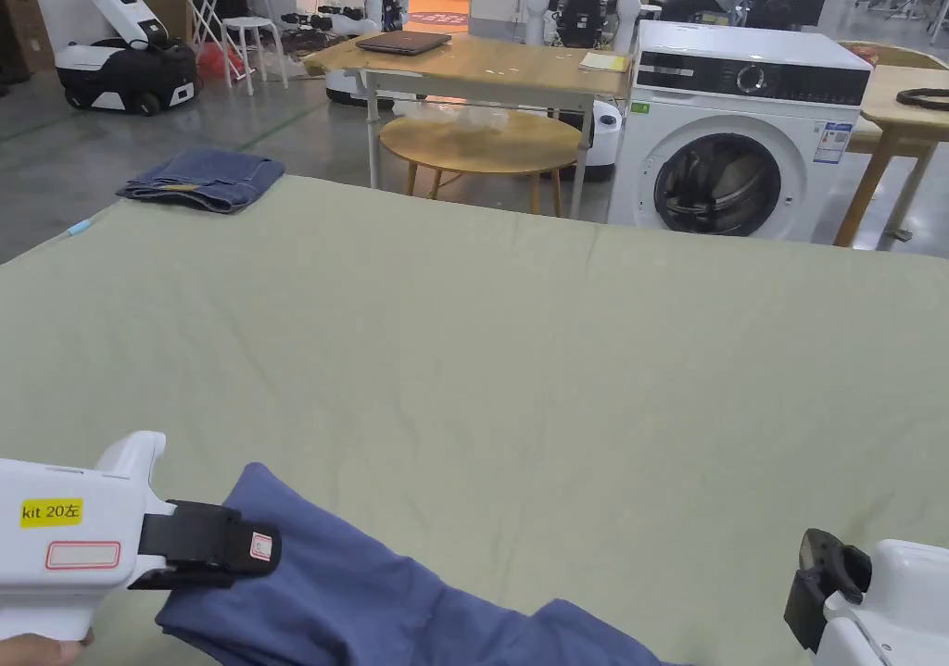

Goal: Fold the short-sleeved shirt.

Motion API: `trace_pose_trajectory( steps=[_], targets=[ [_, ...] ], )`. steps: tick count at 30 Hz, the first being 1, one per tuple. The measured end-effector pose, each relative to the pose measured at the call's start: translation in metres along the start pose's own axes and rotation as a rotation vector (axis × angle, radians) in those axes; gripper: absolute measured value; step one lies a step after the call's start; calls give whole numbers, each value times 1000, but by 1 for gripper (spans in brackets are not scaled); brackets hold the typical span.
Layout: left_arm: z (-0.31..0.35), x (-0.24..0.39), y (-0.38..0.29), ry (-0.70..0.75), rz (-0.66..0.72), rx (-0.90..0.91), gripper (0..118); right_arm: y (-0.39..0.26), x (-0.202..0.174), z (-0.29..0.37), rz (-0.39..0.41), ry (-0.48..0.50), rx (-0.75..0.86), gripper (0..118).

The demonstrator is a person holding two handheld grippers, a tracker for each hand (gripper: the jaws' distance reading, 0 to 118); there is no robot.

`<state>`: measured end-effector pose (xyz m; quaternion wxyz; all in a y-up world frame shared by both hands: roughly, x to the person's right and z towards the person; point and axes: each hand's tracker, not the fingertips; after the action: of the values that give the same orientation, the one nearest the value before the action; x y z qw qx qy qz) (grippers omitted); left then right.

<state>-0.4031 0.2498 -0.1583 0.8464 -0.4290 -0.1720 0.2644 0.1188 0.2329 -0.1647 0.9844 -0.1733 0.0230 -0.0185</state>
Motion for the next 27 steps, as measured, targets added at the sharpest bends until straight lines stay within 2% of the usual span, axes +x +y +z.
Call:
trace_pose_trajectory(
  steps=[6,13,20,27],
  targets=[
    [-8,34,4,63,-52,-28,2,-1,-1,-2,-6,11,7,0],
    [-48,99,-5,158,-190,-113,2,-4,7,2,-16,0,2,0],
    [-87,164,-23,143,-258,-198,2,-7,18,5,-27,-24,-1,0],
    [-164,201,-50,133,-261,-322,2,-11,25,11,-34,-46,-9,0]
  ],
)
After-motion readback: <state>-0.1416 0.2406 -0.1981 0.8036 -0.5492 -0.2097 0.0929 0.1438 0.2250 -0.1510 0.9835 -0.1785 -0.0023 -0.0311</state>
